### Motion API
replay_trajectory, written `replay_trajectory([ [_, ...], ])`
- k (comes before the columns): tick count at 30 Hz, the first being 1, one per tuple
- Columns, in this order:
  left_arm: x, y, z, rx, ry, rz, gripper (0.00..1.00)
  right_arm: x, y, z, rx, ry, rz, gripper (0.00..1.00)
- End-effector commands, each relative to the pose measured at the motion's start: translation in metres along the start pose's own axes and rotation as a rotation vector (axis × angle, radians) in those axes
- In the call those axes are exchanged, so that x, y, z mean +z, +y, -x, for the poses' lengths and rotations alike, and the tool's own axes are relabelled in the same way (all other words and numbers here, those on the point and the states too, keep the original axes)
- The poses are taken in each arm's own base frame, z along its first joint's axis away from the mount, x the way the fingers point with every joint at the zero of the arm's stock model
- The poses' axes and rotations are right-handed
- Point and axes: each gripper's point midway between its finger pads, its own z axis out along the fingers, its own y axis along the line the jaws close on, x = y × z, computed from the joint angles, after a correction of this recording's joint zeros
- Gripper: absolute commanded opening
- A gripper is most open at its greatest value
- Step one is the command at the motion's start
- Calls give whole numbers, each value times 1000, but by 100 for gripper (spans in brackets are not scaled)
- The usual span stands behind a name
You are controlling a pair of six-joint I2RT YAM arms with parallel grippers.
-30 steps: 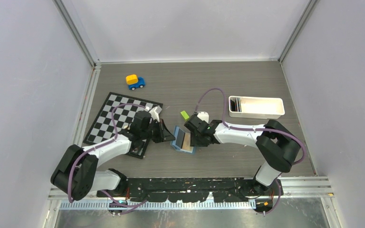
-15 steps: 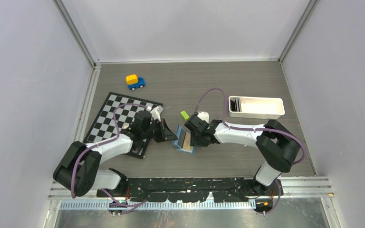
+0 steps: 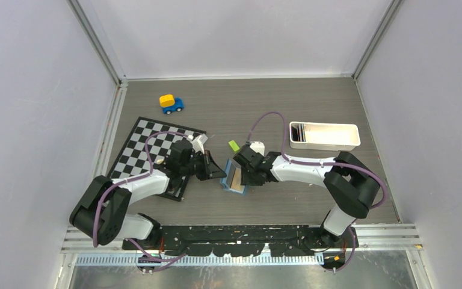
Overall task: Put the credit cards into the card holder
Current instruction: Insert the credit card into the card holder.
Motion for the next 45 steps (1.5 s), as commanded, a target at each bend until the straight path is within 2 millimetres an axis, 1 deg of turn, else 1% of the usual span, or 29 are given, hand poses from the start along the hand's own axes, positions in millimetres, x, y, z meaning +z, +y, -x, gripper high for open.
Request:
replay_trajectory([
  [1,2,1,-2,8,2,-14,0,21,3,-18,16,57,8,37],
  [22,6,-7,-2,20,19,-69,0,24,4,-20,15,71,6,37],
  [40,10,-10,-4,29,30,-87,0,25,5,-19,11,74,9,37],
  [42,9,-6,-1,24,13,-56,0,24,4,-18,9,69,3,36],
  [43,8,4,-2,14,7,2,0,22,3,-16,10,58,-1,36],
  [44,6,7,0,22,-2,33,0,19,2,-14,12,52,0,36],
  [45,3,19,3,20,-19,106,0,18,2,-14,14,47,0,36],
])
